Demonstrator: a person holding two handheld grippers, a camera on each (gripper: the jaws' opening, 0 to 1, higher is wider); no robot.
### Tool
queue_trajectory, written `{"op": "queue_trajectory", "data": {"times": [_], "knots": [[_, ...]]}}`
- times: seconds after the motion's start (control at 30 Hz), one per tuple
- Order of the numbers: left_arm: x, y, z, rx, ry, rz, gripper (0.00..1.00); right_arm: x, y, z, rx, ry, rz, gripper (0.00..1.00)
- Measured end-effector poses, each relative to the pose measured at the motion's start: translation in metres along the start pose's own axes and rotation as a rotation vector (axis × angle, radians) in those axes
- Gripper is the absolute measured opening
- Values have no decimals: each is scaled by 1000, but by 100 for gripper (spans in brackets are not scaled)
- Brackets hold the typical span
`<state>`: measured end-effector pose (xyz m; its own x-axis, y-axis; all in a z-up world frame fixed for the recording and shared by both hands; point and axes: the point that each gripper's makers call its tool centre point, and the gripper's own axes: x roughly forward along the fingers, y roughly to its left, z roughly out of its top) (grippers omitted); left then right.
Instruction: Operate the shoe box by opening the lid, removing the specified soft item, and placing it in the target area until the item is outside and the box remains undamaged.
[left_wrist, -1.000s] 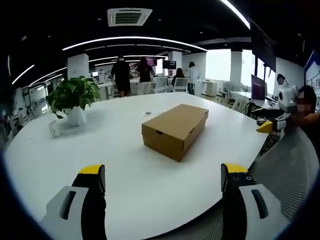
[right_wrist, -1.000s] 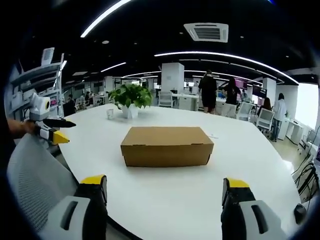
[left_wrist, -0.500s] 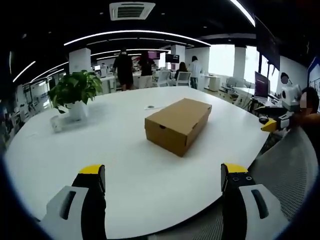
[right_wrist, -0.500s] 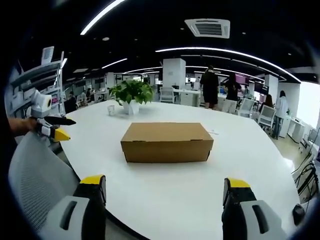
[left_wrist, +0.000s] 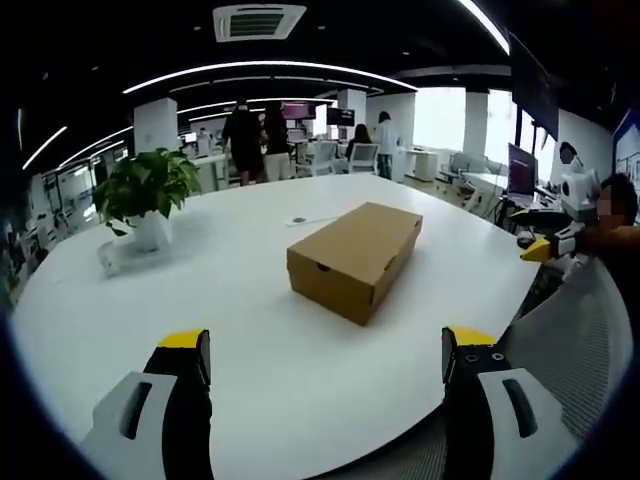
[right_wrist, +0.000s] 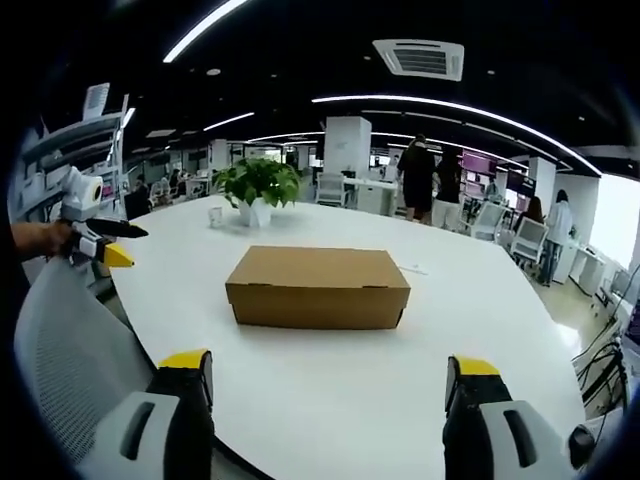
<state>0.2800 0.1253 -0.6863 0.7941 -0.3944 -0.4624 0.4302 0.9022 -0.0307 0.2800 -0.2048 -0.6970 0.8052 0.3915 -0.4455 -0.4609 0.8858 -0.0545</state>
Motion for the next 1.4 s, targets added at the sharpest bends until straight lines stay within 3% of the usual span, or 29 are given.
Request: {"op": "queue_trajectory", "data": {"times": [0.7, 1.33, 1.4], "knots": [[26, -11, 16, 19, 17, -28, 100, 25, -12, 13, -85, 30, 90, 97], [58, -26, 25, 10, 26, -23, 100, 62, -45, 23, -142, 23, 138, 96], [63, -29, 25, 13, 32, -28, 100, 67, -49, 26, -105, 12, 148, 96]]}}
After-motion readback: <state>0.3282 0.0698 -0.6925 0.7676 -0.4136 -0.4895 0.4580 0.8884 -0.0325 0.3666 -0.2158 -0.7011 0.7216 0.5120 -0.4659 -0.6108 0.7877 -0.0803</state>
